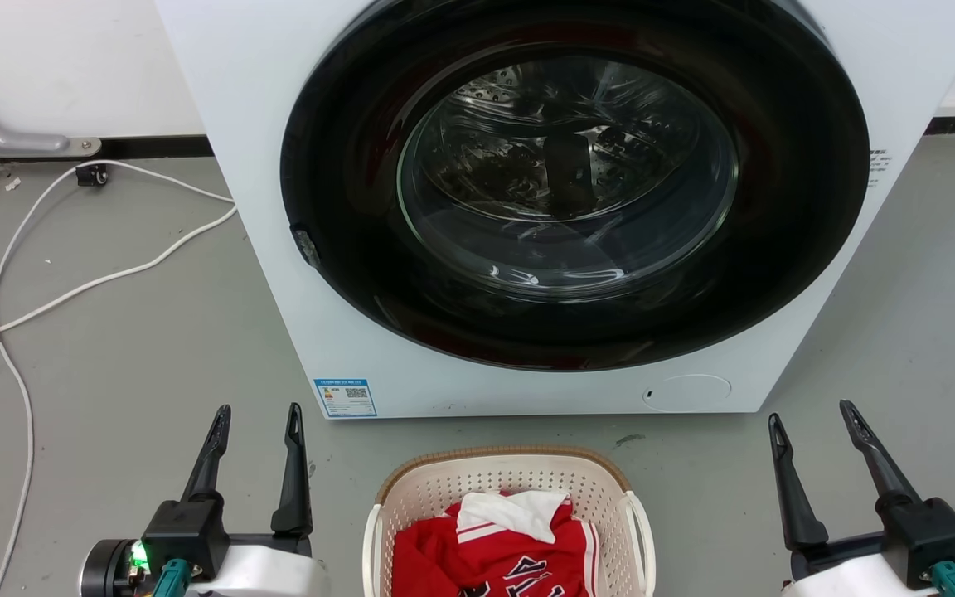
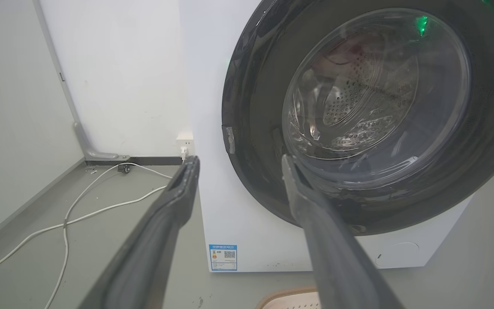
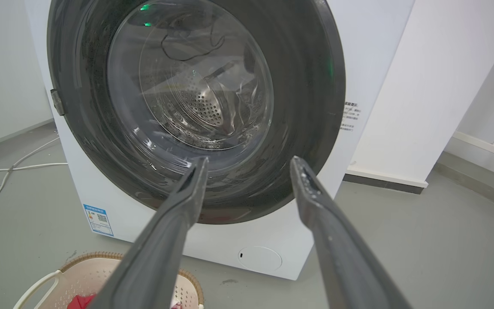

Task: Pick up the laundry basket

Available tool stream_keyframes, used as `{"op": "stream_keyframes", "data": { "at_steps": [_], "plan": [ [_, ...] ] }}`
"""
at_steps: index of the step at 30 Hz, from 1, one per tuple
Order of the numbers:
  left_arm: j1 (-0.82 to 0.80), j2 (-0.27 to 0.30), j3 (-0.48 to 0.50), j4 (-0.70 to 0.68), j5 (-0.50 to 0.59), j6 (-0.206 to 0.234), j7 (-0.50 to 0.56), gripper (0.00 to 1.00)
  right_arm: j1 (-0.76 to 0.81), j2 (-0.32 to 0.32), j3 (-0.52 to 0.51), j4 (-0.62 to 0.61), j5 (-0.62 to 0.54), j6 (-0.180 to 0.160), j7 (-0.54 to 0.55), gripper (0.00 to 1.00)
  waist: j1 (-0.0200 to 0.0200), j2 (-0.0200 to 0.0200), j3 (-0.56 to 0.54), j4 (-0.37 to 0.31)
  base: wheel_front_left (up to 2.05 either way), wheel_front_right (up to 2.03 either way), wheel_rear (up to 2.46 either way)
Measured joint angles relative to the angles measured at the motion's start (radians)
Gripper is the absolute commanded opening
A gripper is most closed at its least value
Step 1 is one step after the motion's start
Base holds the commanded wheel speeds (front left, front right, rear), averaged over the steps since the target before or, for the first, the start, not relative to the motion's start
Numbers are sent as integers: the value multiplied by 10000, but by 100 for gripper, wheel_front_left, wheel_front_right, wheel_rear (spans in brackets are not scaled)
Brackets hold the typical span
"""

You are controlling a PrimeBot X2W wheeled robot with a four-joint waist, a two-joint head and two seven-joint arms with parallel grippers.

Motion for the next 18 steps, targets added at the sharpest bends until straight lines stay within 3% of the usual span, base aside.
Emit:
{"op": "stream_keyframes", "data": {
  "at_steps": [18],
  "plan": [
    [29,0,27,334,-119,-25,-6,100,-8,-6,151,130,59,0,0,100,-1,0,146,-65,0,0,0]
  ]
}}
